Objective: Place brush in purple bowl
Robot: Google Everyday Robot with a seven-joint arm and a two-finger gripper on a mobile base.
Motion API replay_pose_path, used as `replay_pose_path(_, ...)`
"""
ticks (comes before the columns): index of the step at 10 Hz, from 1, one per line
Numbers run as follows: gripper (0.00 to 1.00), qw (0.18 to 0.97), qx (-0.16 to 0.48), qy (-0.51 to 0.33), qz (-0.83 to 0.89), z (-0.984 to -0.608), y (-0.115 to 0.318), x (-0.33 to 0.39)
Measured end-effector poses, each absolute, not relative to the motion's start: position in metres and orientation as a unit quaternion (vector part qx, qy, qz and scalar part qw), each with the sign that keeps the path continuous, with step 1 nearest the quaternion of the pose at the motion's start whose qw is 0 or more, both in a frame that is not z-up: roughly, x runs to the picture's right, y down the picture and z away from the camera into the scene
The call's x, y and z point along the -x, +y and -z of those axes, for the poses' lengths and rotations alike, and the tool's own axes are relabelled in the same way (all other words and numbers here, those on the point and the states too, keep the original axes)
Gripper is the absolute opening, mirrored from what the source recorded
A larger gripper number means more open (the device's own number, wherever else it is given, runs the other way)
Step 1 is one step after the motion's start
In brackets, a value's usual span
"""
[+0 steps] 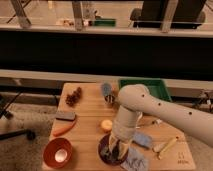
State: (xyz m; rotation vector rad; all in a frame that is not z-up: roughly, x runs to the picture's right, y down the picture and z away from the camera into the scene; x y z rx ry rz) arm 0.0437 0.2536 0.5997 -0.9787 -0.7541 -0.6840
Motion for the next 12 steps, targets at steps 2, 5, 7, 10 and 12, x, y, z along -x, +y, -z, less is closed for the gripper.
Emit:
replay_pose_path(2, 0.0, 0.76, 0.454, -0.346, 0.31, -0.606, 0.251, -0.037)
replay_pose_path(5, 0.0, 0.766, 0.452, -0.344, 0.302, -0.617, 0.243, -0.03)
replay_pose_path(7, 0.0, 0.772, 0.446, -0.34, 0.299, -0.628, 0.235, -0.021)
replay_pose_path(10, 0.0, 0.781, 0.444, -0.328, 0.291, -0.649, 0.228, -0.014)
replay_pose_path(12, 0.0, 0.787, 0.445, -0.321, 0.283, -0.662, 0.224, -0.015)
